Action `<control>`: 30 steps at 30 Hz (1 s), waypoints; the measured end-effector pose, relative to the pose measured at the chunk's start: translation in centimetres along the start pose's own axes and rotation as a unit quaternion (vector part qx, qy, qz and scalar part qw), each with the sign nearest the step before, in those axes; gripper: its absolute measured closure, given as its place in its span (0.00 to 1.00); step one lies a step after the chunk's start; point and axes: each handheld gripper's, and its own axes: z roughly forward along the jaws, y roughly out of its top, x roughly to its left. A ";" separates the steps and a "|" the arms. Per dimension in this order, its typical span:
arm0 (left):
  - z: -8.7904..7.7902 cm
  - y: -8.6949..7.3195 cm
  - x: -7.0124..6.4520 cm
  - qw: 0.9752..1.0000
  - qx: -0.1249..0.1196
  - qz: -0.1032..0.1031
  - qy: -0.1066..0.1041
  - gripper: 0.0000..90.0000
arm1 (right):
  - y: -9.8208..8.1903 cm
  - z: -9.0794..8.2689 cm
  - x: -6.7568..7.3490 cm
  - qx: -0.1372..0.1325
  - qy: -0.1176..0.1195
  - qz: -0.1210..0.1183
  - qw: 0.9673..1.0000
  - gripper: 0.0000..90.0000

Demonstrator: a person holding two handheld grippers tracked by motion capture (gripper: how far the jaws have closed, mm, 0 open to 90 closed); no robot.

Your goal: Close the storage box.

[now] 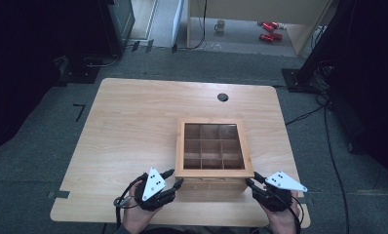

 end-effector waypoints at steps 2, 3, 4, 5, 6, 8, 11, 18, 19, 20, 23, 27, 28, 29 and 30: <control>0.1 -0.1 0.0 1.000 0.002 0.002 -0.001 0.62 | -0.1 0.0 0.0 0.002 -0.001 0.001 1.000 0.73; 0.1 -0.1 -0.1 1.000 0.003 0.002 -0.001 0.62 | -0.2 0.1 0.0 0.003 0.000 0.001 1.000 0.73; 0.1 -0.2 -0.1 1.000 0.003 0.002 -0.001 0.62 | -0.2 0.1 0.0 0.003 0.000 0.001 1.000 0.72; 0.1 -0.2 -0.1 1.000 0.003 0.001 -0.002 0.62 | -0.3 0.1 0.0 0.004 0.000 0.001 1.000 0.72; 0.2 -0.2 -0.1 1.000 0.003 0.001 -0.002 0.61 | -0.3 0.1 0.0 0.004 0.000 0.000 1.000 0.72; 0.2 -0.3 -0.1 1.000 0.004 0.001 -0.002 0.61 | -0.4 0.1 0.0 0.005 -0.001 0.001 1.000 0.72; 0.2 -0.3 -0.1 1.000 0.002 0.000 -0.002 0.61 | -0.5 0.2 0.0 0.007 -0.001 0.001 1.000 0.71; 0.2 -0.5 -0.3 1.000 0.004 0.002 -0.001 0.61 | -0.9 0.1 0.0 0.014 -0.001 0.000 1.000 0.70; 0.2 -0.6 -0.3 1.000 0.004 0.002 -0.002 0.61 | -1.0 0.1 0.0 0.015 -0.002 0.000 1.000 0.70; 0.2 -0.6 -0.3 1.000 0.004 0.002 -0.001 0.61 | -1.1 0.1 0.0 0.016 -0.001 0.000 1.000 0.70; 0.3 -0.7 -0.3 1.000 0.006 0.003 -0.001 0.61 | -1.2 0.1 0.0 0.018 0.000 0.001 1.000 0.70; 0.3 -0.7 -0.4 1.000 0.006 0.002 -0.001 0.61 | -1.2 0.1 0.0 0.019 -0.001 0.000 1.000 0.70; 0.3 -0.7 -0.4 1.000 0.006 0.002 -0.001 0.61 | -1.3 0.1 0.0 0.018 -0.001 0.000 1.000 0.70; 0.3 -0.7 -0.4 1.000 0.006 0.003 -0.001 0.61 | -1.3 0.1 0.0 0.019 -0.001 0.002 1.000 0.70; 0.3 -0.7 -0.4 1.000 0.006 0.002 -0.001 0.62 | -1.3 0.1 0.0 0.019 -0.001 0.002 1.000 0.70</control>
